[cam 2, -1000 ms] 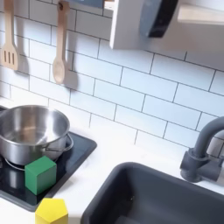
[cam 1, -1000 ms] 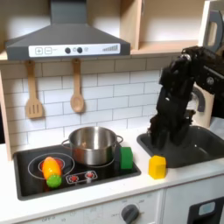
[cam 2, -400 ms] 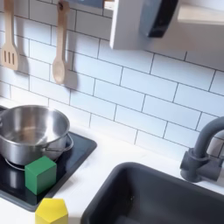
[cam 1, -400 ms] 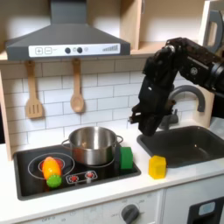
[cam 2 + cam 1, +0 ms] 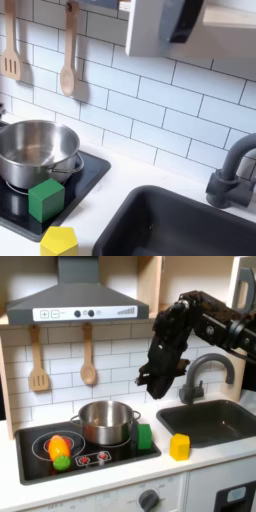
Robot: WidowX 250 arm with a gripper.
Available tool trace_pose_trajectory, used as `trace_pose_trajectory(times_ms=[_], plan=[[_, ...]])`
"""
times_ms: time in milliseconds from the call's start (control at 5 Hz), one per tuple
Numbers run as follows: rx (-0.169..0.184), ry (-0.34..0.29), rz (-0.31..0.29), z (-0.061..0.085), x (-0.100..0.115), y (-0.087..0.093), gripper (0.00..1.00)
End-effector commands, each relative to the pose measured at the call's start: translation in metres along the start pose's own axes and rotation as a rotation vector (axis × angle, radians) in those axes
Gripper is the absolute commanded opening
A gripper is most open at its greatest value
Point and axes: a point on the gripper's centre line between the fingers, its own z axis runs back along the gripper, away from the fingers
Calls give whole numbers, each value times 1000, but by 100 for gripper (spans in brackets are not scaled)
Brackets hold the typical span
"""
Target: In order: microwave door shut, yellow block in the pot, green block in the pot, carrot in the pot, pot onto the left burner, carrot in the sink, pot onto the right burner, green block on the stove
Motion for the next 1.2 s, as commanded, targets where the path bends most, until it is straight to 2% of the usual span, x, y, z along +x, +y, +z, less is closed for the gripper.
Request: trace_pose_trajectory(times_ms=[0,600,1000], plan=[[-4,-49,-4,2,30,4,0],[0,-136,4,6,72,11,0],[-1,-170,-4,5,92,14,0]])
